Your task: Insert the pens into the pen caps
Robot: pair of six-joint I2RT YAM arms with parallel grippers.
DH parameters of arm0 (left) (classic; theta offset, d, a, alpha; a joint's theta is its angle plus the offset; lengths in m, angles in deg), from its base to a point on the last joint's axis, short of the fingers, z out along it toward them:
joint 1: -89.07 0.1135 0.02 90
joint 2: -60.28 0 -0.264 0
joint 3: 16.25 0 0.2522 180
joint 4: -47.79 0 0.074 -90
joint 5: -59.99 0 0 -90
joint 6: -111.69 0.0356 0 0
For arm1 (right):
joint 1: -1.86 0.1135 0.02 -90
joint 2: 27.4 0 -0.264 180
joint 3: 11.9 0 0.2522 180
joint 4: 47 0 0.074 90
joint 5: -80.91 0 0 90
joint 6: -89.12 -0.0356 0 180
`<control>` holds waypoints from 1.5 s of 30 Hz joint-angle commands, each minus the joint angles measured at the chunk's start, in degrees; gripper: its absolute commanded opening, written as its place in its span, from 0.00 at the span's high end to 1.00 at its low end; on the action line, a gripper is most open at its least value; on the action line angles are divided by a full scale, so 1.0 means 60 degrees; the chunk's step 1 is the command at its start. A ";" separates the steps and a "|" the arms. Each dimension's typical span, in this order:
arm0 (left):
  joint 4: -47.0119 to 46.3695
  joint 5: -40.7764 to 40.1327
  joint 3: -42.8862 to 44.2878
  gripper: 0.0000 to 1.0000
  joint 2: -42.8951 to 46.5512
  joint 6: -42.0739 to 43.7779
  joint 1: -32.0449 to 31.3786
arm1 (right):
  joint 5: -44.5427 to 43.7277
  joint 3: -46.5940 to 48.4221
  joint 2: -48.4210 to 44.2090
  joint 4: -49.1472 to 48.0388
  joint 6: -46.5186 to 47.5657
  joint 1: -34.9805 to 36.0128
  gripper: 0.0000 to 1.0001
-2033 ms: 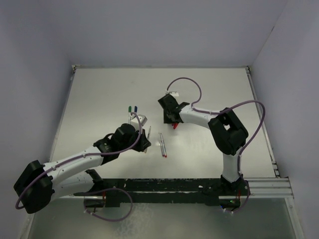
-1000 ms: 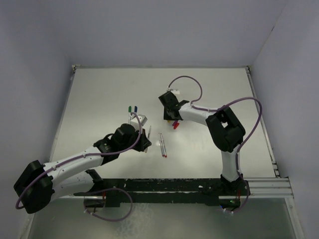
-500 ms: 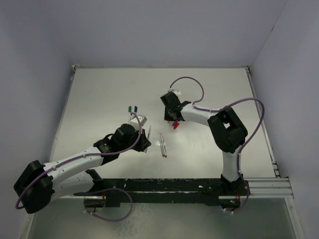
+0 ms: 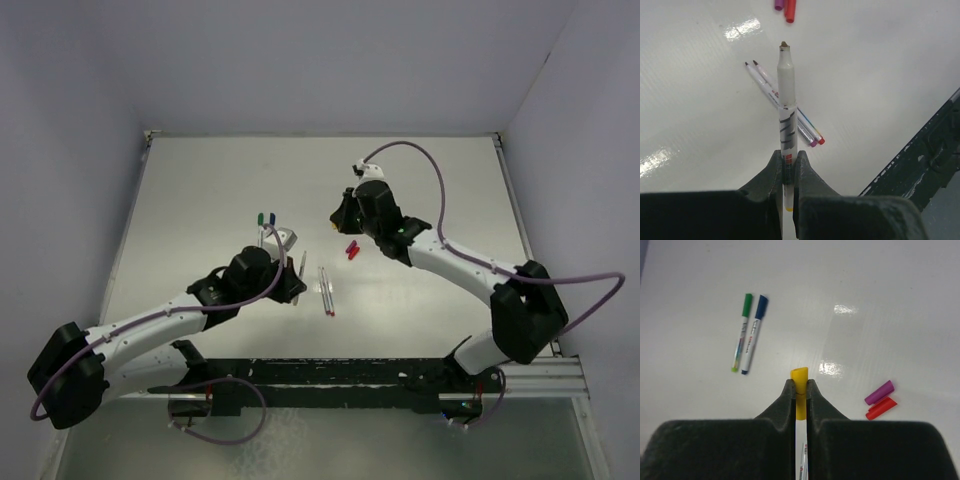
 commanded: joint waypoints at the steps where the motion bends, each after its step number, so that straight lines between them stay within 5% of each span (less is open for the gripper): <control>1: -0.1398 0.1078 0.0419 1.00 0.0236 0.0346 -0.0020 | 0.1023 -0.1127 -0.1272 -0.2108 0.0245 0.0054 1.00; 13: -0.3874 0.2198 0.0169 1.00 0.0057 -0.0415 -0.0037 | 0.2516 -0.3455 -0.4087 -0.5322 -0.0069 0.0246 1.00; 24: -0.5155 0.2659 0.0167 1.00 -0.0357 -0.1041 -0.0039 | 0.2892 -0.4369 -0.4420 -0.7733 -0.0664 0.0339 1.00; 45: -0.5302 0.2292 0.0008 1.00 -0.0224 -0.1143 -0.0038 | 0.2887 -0.4518 -0.4339 -0.8101 -0.0797 0.0536 1.00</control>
